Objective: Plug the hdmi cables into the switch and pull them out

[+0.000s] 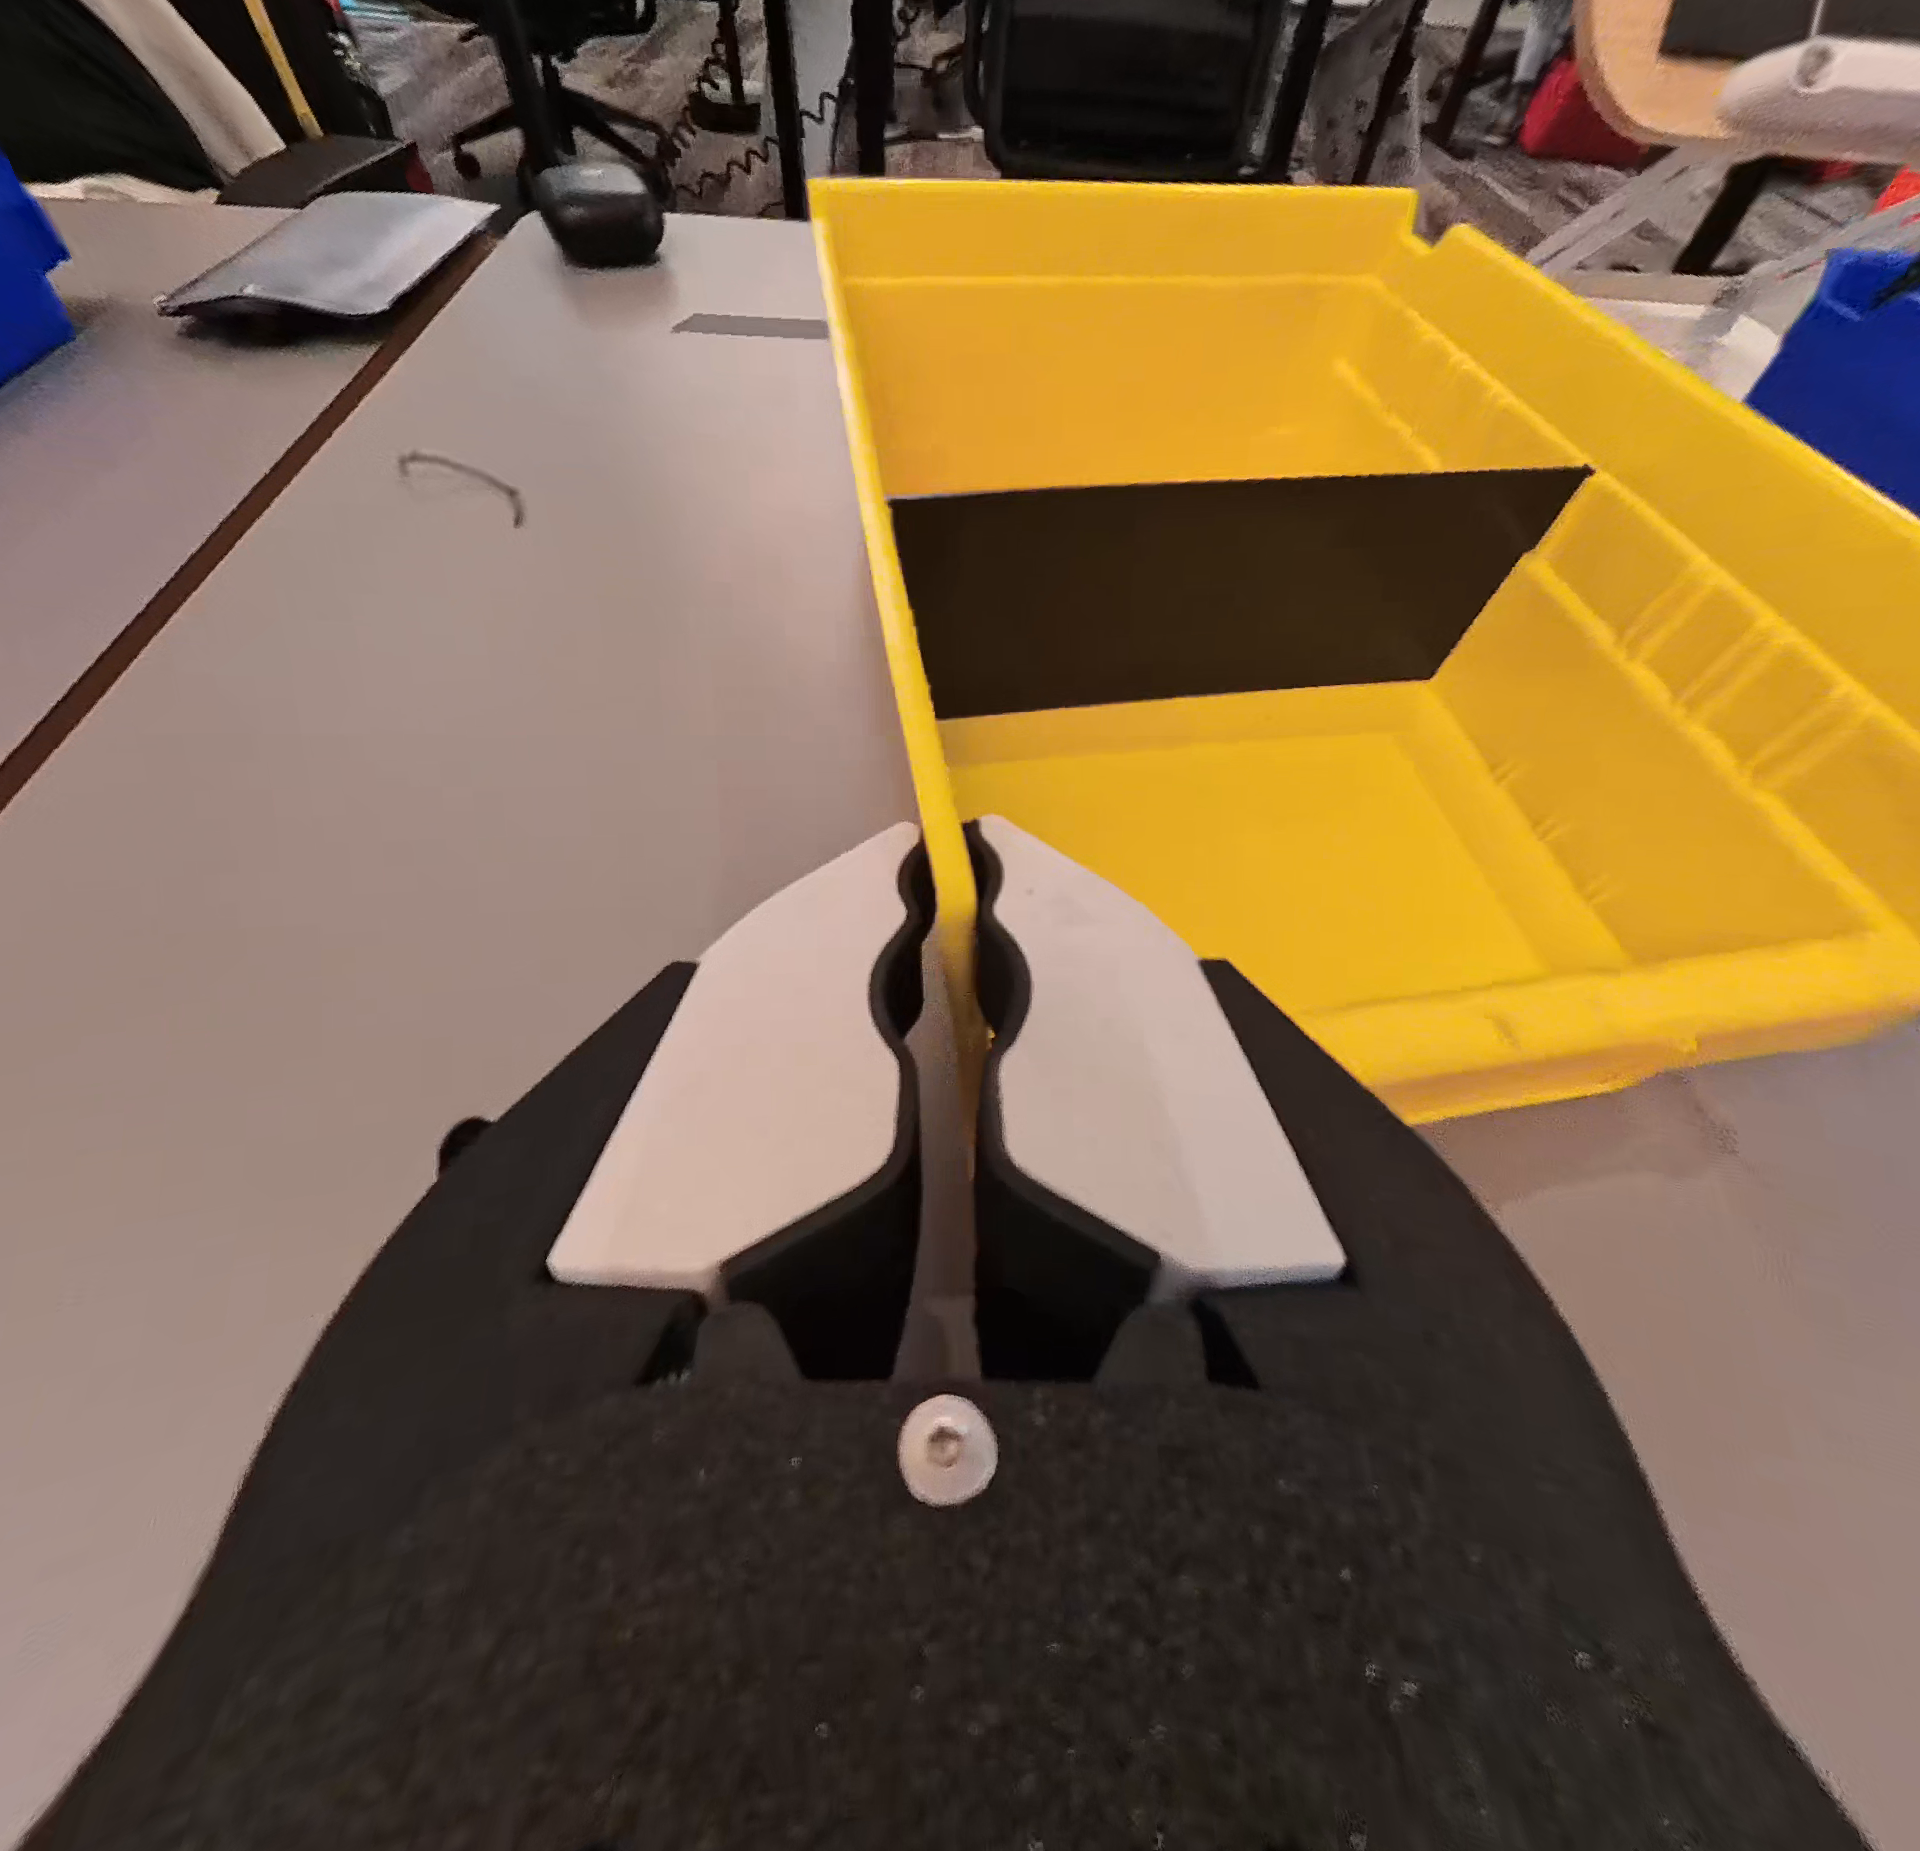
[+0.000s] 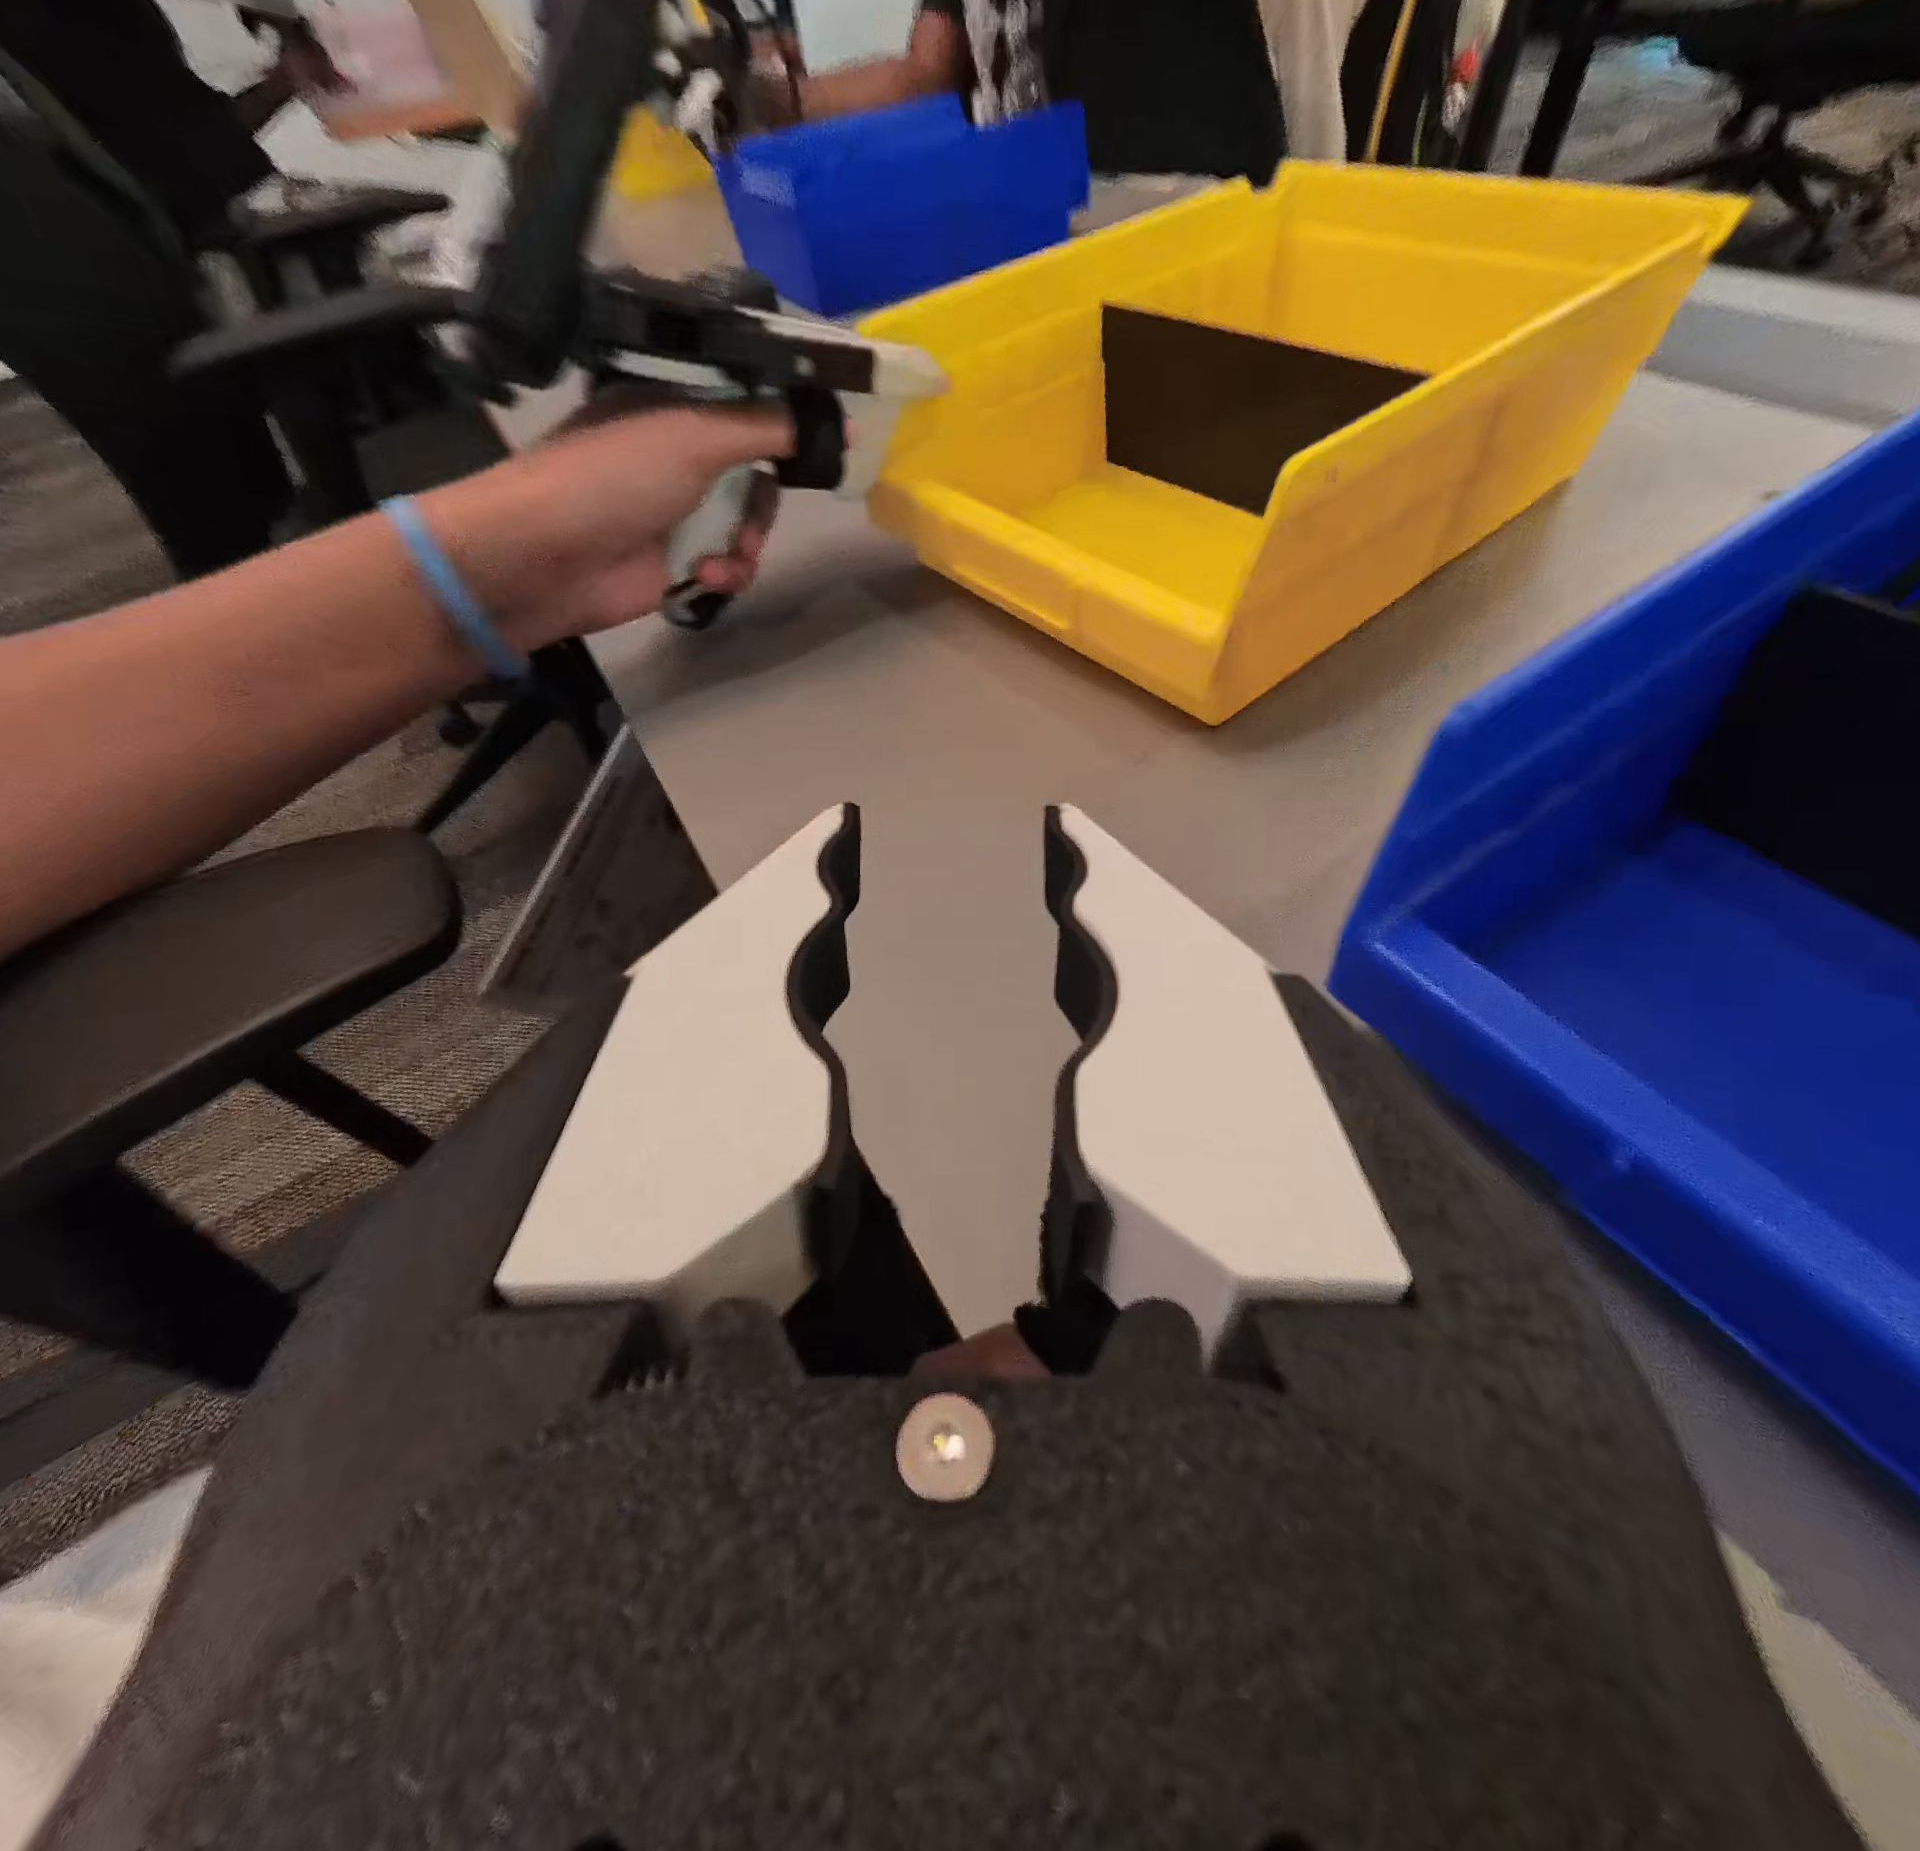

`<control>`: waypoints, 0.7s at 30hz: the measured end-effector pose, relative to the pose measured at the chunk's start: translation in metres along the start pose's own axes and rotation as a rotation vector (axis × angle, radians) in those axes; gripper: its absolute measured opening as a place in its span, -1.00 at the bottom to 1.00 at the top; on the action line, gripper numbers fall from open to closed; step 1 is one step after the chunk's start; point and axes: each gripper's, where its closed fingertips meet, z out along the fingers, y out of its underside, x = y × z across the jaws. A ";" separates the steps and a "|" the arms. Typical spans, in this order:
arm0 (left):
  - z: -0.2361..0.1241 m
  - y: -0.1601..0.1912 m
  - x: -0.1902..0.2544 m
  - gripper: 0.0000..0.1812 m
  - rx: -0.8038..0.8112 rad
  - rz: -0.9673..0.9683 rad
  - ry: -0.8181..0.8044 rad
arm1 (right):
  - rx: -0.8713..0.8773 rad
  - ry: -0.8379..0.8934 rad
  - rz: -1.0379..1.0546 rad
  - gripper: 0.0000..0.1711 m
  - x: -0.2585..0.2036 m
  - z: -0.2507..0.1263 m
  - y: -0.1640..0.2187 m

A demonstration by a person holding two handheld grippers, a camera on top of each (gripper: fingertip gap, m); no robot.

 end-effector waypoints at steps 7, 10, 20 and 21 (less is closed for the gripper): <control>-0.077 0.030 0.007 -0.96 0.001 -0.011 -0.070 | -0.041 0.373 0.005 -0.38 0.029 0.071 -0.004; -0.101 0.040 0.016 -0.95 0.002 0.037 -0.087 | -0.052 0.406 0.075 -0.40 0.029 0.088 0.000; -0.133 0.040 0.033 -0.94 0.025 0.125 -0.150 | -0.127 0.534 0.073 -0.97 0.045 0.083 0.001; -0.136 0.035 0.035 -0.94 0.040 0.131 -0.158 | -0.116 0.533 0.070 -0.97 0.045 0.080 -0.002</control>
